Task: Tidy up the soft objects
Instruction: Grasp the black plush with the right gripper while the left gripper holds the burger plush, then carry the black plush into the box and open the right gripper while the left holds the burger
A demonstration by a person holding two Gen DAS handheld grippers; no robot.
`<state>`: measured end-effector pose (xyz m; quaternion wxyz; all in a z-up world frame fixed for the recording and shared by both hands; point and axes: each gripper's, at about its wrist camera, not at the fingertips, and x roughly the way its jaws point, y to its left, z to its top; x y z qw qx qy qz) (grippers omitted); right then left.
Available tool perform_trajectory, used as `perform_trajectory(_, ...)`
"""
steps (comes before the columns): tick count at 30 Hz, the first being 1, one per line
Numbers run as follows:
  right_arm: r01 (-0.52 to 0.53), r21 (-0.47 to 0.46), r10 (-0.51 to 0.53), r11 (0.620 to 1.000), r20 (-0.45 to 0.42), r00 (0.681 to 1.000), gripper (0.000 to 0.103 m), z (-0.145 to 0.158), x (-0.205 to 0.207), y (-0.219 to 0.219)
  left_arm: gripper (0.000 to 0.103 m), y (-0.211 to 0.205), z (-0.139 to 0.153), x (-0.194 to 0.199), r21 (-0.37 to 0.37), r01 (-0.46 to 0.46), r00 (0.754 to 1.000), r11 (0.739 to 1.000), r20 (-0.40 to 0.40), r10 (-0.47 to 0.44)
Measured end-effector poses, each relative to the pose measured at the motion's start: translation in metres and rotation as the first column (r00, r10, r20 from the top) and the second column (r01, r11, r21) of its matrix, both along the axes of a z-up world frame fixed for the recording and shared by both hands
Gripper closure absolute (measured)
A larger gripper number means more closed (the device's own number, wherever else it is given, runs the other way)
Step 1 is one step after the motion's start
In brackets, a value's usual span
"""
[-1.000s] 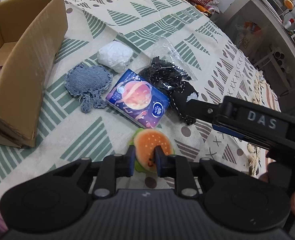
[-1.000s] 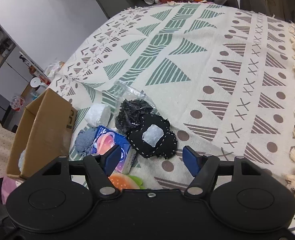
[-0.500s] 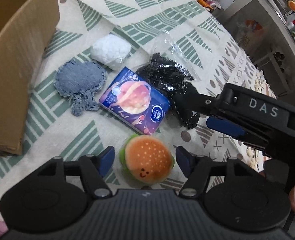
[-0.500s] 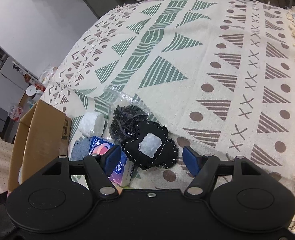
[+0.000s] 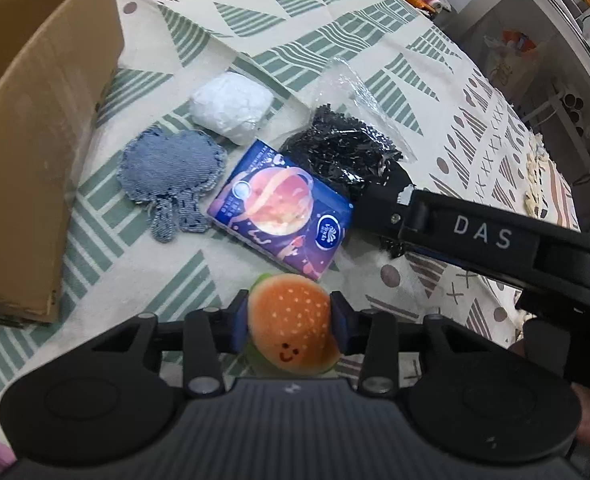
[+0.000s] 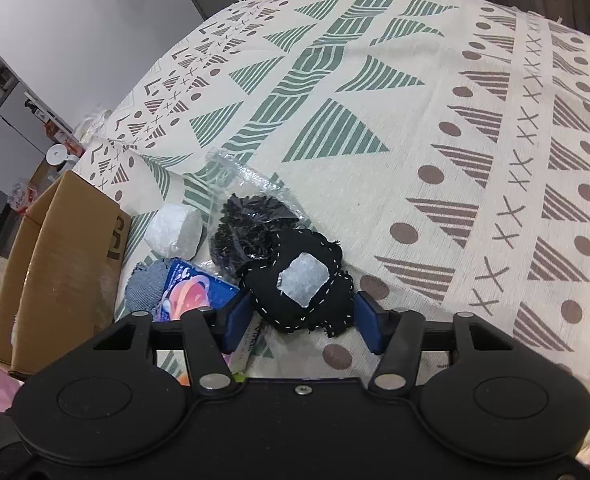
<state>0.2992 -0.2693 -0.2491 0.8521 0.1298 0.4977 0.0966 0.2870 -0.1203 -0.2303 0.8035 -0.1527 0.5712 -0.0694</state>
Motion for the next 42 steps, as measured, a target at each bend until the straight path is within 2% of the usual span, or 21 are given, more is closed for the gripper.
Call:
perform_trajectory(3, -0.006, -0.006, 0.006, 1.000, 0.013, 1.000, 0.064, 0.000, 0.001, -0.001, 0.063, 0.004, 0.004, -0.004, 0.006, -0.014, 1.000, 1.000, 0.001, 0.014)
perform_trajectory(9, -0.030, 0.009, 0.030, 1.000, 0.051, 0.998, 0.071, 0.011, -0.006, -0.001, 0.062, 0.009, 0.020, -0.013, 0.022, -0.026, 0.999, 0.999, 0.038, 0.025)
perform_trajectory(25, -0.051, 0.024, 0.046, 0.998, 0.160, 0.986, 0.072, 0.051, -0.035, 0.001, 0.062, 0.030, 0.078, -0.036, 0.052, -0.083, 0.979, 0.995, 0.191, 0.072)
perform_trajectory(42, -0.055, 0.071, 0.031, 0.996, 0.300, 0.953, 0.072, 0.091, -0.066, 0.026, 0.062, 0.061, 0.126, -0.044, 0.088, -0.140, 0.945, 0.986, 0.309, 0.107)
